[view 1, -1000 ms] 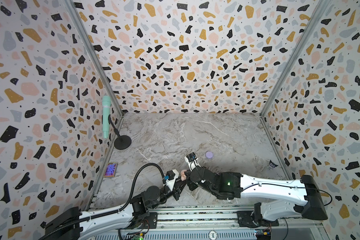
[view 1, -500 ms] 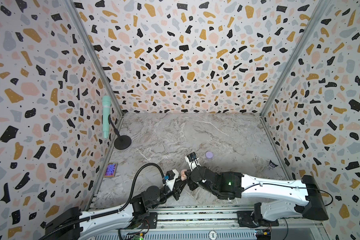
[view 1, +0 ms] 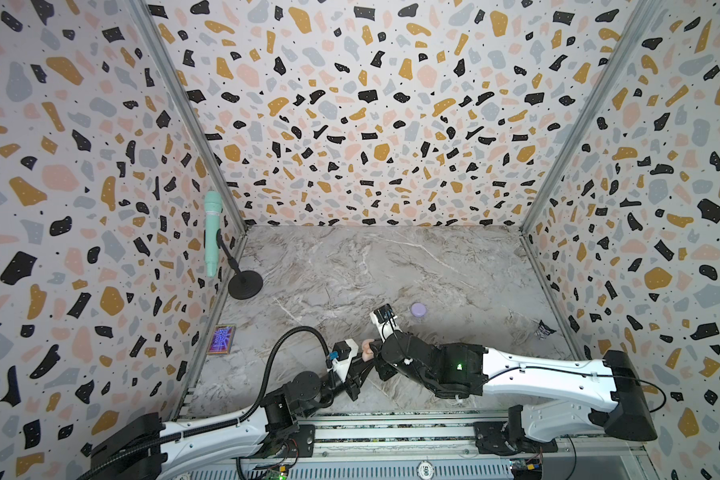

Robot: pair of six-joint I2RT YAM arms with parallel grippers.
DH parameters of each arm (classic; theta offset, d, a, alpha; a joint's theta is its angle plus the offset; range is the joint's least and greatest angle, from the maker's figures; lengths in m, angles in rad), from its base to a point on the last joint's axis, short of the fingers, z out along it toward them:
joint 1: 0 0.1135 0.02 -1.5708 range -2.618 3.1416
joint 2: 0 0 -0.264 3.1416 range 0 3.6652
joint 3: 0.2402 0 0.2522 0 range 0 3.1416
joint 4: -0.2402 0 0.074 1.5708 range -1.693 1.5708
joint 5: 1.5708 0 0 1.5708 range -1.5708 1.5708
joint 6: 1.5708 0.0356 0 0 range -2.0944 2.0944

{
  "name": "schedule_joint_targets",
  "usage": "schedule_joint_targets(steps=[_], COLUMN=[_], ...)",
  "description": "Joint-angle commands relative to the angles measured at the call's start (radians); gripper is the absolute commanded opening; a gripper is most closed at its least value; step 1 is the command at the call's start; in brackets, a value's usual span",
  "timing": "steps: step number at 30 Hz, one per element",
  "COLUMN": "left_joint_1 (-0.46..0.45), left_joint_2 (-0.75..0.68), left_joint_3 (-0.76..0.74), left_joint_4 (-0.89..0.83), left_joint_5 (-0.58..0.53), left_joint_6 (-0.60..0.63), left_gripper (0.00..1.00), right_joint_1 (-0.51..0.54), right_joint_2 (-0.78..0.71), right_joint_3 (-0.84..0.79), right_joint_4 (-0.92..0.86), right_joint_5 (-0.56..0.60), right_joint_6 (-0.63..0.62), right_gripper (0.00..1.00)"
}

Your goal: Insert the wireless bluetooth earbuds into the charging case

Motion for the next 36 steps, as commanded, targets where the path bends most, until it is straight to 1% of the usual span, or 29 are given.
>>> schedule_joint_targets(steps=[1,14,36], left_joint_1=[-0.002,-0.001,-0.001], left_joint_2=[-0.003,-0.009,-0.033], left_joint_3=[-0.039,-0.040,-0.045], left_joint_4=[0.072,0.071,0.067], left_joint_5=[0.008,0.004,-0.009], left_joint_6=[0.013,0.015,0.021], left_gripper=[0.00,0.00,0.00], right_joint_1=[-0.005,-0.004,-0.004], right_joint_2=[-0.016,-0.002,-0.054], right_joint_3=[0.031,0.013,-0.048], right_joint_4=[-0.005,0.019,-0.002], right_joint_5=[-0.006,-0.035,-0.019], right_joint_6=[0.002,0.004,0.040], right_gripper=[0.14,0.14,0.14])
